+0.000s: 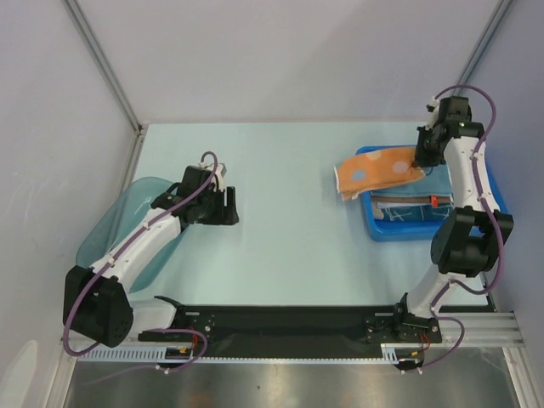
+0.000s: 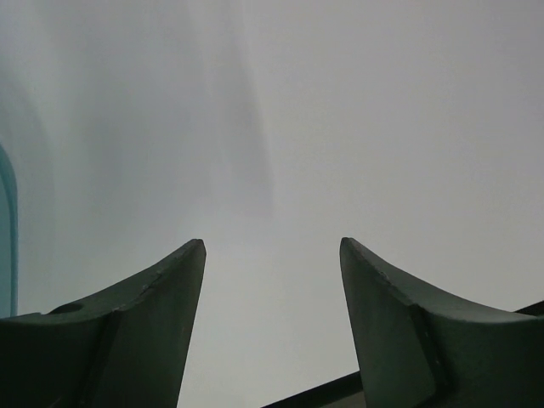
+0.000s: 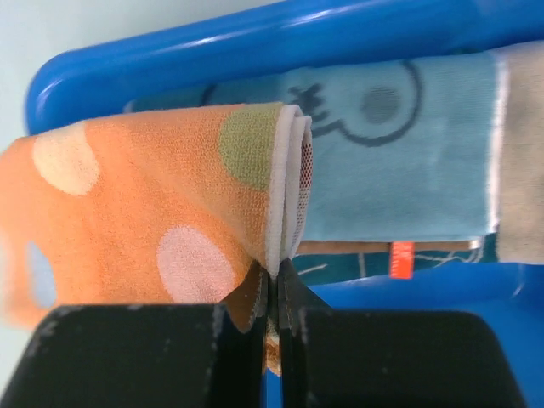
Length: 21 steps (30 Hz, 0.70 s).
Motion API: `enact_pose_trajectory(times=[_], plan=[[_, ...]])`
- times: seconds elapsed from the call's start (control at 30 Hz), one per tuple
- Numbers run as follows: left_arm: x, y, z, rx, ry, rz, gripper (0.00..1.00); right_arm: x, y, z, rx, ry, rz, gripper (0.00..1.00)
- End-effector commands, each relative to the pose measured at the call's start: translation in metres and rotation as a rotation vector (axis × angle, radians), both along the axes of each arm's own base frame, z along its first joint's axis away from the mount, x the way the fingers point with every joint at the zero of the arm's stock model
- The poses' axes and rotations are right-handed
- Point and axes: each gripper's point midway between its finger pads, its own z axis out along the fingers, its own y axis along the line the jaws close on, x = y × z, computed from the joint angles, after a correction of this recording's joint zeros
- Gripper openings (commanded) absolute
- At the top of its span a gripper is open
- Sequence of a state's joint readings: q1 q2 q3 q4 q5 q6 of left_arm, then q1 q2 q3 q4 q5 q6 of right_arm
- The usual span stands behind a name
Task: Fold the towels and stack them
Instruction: Neatly place the folded towel into the bin
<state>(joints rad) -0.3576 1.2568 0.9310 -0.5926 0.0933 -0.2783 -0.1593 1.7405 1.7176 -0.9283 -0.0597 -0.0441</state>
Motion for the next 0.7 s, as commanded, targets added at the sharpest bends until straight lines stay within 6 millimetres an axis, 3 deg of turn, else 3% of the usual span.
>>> enact_pose_trajectory(times=[0.0,0.3,0.57,0.67], plan=[[0.012,-0.013,0.027,-0.048,-0.059,-0.058,0.71,0.005,-0.024,0.016,-0.015,-0.035,-0.005,0.0],[0.016,-0.03,0.056,-0.132,-0.089,-0.103,0.73,0.022,-0.076,0.0,-0.019,-0.048,-0.073,0.0],[0.025,-0.031,0.082,-0.13,-0.138,-0.111,0.73,0.043,-0.103,-0.023,-0.035,-0.038,-0.102,0.0],[0.028,-0.032,0.087,-0.134,-0.153,-0.111,0.73,0.047,-0.113,-0.031,-0.047,-0.036,-0.161,0.33]])
